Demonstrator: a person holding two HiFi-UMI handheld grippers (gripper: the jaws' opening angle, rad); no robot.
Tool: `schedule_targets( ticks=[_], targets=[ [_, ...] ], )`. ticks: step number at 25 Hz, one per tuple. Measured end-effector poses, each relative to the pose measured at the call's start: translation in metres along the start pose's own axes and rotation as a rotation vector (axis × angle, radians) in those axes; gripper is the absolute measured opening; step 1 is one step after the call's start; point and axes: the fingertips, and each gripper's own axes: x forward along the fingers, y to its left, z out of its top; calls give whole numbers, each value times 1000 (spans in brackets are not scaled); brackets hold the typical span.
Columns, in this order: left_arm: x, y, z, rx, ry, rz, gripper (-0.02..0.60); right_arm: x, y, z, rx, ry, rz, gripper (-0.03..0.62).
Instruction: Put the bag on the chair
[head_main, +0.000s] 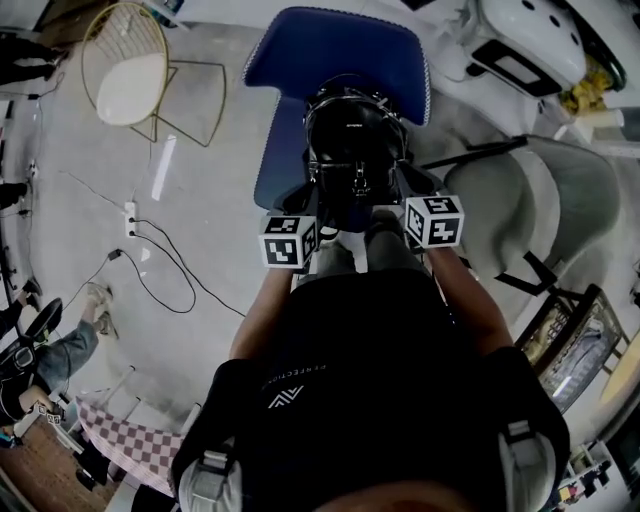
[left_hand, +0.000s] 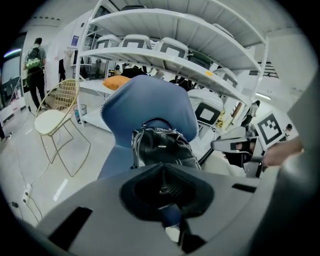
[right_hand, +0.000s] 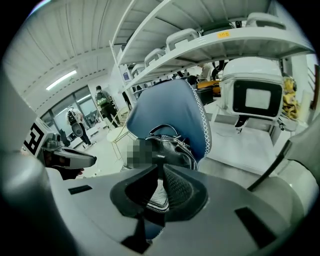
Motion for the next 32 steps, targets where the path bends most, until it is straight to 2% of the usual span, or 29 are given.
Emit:
schedule_targets(
  ticks=[6,10,22,32],
  targets=[
    [-15,-21,-12,18,30,-64,23,-20,16,-12,54,-9,-1,55],
    [-21,-32,-20,63,39,-102,22,-32,26,-23,60,-12,-11,55],
    [-41,-31,-51,78,75,-113,21,-51,51,-52,83,-6,-12,52],
    [-52,-38,-46,109,52,-126,21,-59,68,-53,22,-7,-4,48]
  ],
)
